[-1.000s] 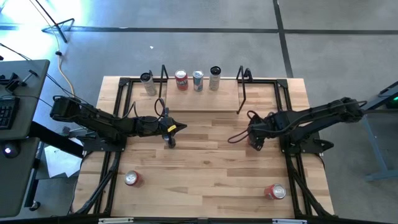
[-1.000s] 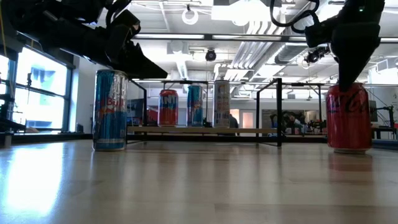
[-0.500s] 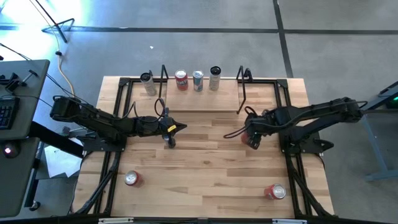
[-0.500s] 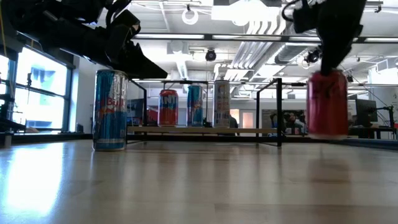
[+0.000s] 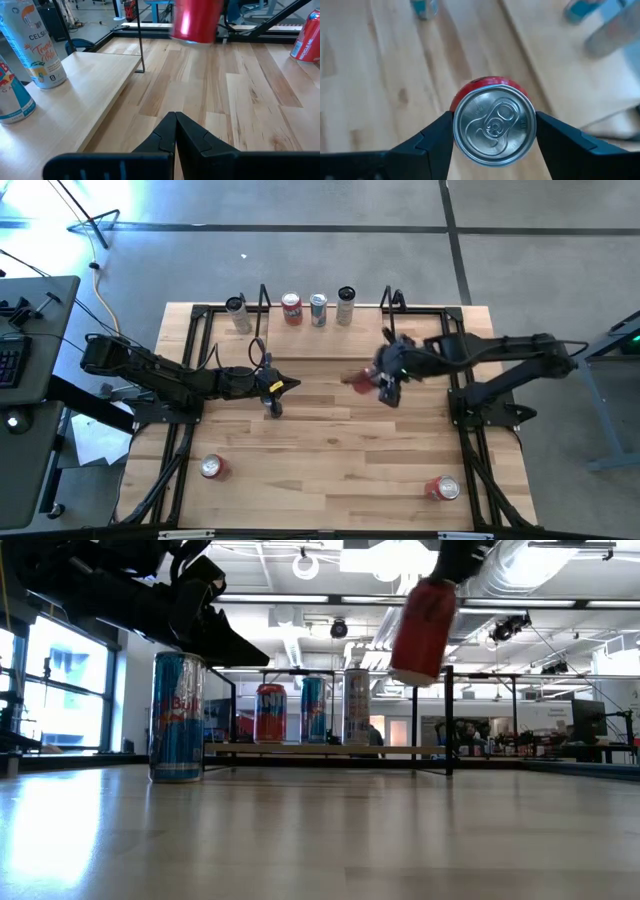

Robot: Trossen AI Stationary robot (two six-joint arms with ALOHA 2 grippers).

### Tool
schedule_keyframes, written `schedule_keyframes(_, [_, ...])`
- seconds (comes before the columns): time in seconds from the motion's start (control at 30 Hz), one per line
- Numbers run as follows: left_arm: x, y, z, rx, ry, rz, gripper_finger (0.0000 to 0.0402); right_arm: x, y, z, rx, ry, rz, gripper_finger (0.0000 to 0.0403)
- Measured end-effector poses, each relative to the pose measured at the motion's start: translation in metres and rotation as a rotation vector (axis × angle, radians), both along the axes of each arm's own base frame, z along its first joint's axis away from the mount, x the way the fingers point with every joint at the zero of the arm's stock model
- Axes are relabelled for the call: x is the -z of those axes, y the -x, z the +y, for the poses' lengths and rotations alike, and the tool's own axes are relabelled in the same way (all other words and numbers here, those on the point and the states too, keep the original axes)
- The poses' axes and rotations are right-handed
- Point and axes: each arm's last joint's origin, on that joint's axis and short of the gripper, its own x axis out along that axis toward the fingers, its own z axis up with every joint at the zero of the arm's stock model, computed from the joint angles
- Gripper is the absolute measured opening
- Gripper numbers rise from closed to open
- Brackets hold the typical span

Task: Place canned beverage on shelf
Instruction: Put the top red black soda can on the shelf

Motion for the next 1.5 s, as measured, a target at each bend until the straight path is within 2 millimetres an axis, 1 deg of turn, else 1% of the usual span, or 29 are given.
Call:
schedule_keyframes(0.1, [0.000,0.000,0.000,-0.001,0.003,-0.001,0.0000,-0.012,-0.021,-0.018,-0.021,0.057,0.039,0.0234])
schedule_keyframes(0.2, [0.000,0.000,0.000,-0.002,0.006,-0.002,0.0000,-0.017,-0.038,-0.041,-0.047,0.099,0.111,0.0234])
schedule_keyframes(0.3, [0.000,0.000,0.000,-0.002,0.006,-0.002,0.0000,-0.016,-0.051,-0.066,-0.075,0.094,0.170,0.0234])
schedule_keyframes(0.4, [0.000,0.000,0.000,-0.002,0.006,-0.002,0.0000,-0.007,-0.057,-0.093,-0.079,0.104,0.241,0.0234])
schedule_keyframes(0.53, [0.000,0.000,0.000,-0.002,0.006,-0.002,0.0000,0.006,-0.056,-0.129,-0.076,0.091,0.305,0.0234])
schedule_keyframes(0.67, [0.000,0.000,0.000,-0.002,0.008,-0.006,0.0000,0.013,-0.046,-0.161,-0.048,0.099,0.333,0.0234])
schedule_keyframes(0.77, [-0.002,-0.001,0.000,-0.002,0.010,-0.024,0.0000,0.017,-0.036,-0.182,-0.023,0.078,0.331,0.0234])
schedule_keyframes(0.87, [-0.004,-0.001,0.000,-0.001,0.006,-0.043,0.0000,0.025,-0.029,-0.198,-0.003,0.074,0.320,0.0234])
schedule_keyframes(1.0, [-0.005,-0.002,0.000,-0.001,0.004,-0.056,0.0000,0.039,-0.023,-0.208,-0.001,0.039,0.309,0.0234])
schedule_keyframes(1.13, [-0.005,-0.002,0.000,-0.001,0.004,-0.055,0.0000,0.048,-0.023,-0.211,-0.015,0.023,0.293,0.0234])
schedule_keyframes(1.3, [-0.005,-0.001,0.000,-0.001,0.003,-0.055,0.0000,0.048,-0.026,-0.213,-0.027,0.049,0.269,0.0234])
schedule_keyframes(1.5, [-0.005,-0.001,0.000,-0.001,0.009,-0.056,0.0000,0.047,-0.027,-0.214,-0.024,0.064,0.256,0.0251])
